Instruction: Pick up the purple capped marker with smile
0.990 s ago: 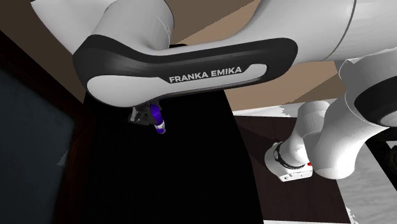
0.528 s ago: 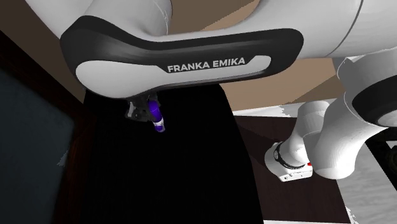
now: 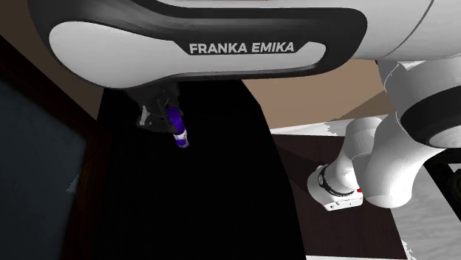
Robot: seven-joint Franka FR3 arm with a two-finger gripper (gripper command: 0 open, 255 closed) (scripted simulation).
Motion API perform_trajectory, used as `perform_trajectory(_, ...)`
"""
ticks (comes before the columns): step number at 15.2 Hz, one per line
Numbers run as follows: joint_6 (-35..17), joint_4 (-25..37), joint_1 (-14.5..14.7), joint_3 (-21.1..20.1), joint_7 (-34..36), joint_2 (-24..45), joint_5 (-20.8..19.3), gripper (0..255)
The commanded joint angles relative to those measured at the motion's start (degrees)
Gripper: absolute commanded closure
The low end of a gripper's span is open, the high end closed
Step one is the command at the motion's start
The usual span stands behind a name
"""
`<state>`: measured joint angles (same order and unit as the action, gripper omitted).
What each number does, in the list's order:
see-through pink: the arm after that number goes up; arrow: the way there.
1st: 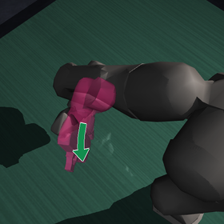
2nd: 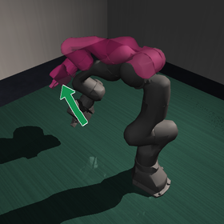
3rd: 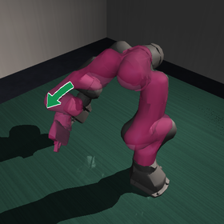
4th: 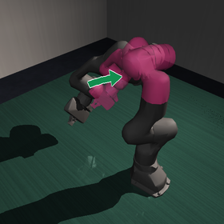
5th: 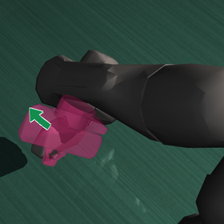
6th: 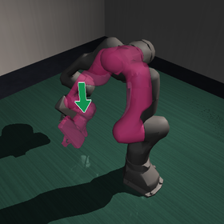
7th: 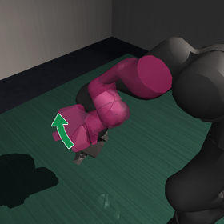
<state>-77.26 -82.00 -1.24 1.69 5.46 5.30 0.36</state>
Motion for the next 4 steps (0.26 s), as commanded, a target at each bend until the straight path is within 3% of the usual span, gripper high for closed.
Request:
perform_trajectory(1, 1.95, 2.64, -0.04, 0.03, -0.06, 0.71, 0.02, 255)
perform_trajectory(4, 3.0, 4.08, -0.05, 0.04, -0.07, 1.1, 0.03, 255)
